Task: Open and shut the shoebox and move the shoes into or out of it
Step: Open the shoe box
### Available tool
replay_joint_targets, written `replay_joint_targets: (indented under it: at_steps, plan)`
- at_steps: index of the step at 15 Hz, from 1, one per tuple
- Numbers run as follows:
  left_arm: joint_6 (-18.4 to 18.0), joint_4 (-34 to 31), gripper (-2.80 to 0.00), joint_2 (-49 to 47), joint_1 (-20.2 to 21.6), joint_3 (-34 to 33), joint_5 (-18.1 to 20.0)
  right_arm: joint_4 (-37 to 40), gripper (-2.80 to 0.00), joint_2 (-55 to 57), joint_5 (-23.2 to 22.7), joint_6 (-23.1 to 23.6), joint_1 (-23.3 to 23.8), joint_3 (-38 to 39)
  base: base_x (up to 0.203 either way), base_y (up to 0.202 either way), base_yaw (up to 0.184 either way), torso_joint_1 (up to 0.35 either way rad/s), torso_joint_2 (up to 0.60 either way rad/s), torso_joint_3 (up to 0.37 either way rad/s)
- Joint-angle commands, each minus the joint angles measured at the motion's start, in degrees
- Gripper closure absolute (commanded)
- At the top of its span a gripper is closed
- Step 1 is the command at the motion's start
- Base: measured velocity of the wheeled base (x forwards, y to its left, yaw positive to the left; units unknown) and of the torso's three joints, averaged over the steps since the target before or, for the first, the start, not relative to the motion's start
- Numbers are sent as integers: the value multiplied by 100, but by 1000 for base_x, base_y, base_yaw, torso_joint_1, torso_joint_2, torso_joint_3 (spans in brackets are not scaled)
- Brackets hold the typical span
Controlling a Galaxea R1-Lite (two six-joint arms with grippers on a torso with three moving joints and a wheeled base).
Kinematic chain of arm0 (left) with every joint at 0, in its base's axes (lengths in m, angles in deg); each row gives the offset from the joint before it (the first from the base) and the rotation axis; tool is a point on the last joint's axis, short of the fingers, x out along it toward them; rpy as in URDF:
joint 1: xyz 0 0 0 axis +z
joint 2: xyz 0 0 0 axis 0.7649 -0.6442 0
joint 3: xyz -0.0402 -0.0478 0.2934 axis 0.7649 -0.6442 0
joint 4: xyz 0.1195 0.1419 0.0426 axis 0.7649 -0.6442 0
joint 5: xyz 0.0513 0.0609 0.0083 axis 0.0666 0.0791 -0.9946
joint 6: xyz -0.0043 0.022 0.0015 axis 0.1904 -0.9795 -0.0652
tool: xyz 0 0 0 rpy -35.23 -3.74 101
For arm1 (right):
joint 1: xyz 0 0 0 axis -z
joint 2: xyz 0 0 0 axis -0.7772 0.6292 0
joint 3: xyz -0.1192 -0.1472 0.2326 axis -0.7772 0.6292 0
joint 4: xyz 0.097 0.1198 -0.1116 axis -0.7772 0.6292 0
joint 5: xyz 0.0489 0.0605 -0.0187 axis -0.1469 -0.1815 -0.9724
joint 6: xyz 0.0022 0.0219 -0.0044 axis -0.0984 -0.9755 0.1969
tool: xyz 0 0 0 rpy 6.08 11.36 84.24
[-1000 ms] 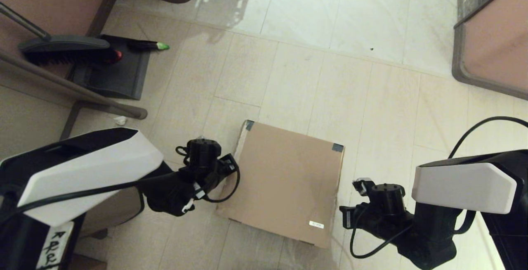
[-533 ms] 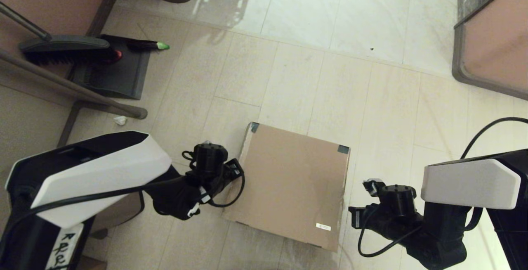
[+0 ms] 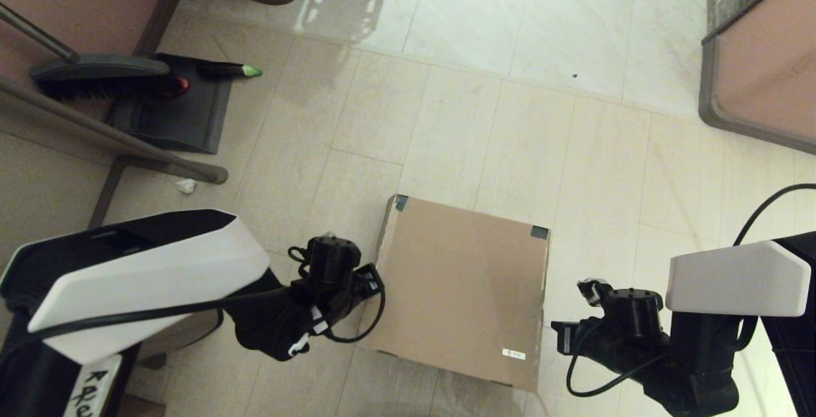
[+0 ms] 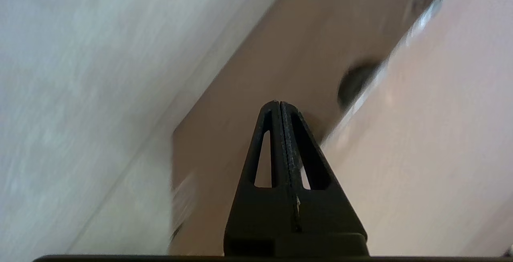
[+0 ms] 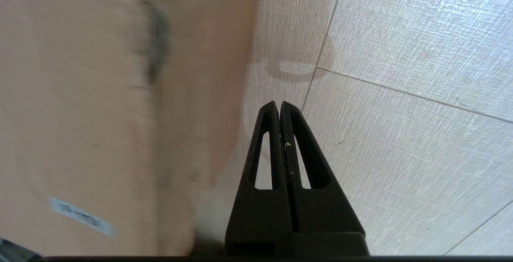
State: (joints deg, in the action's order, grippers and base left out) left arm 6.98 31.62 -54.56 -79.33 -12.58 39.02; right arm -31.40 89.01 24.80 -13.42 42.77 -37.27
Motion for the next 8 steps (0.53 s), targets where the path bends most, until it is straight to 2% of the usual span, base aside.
replay_joint_targets:
  at_steps: [1,6,8]
  plan:
    - [27,43,0,98,-216,-289,-74,-45,0,7,-12,-40,-2,-23,0,0,0,0,0,0]
    - [29,36,0,149,-639,-363,-114,-40,0,16,-3,-219,-2,-64,0,0,0,0,0,0]
    - [37,42,0,168,-672,-450,-116,-36,0,20,-3,-379,-2,-109,0,0,0,0,0,0]
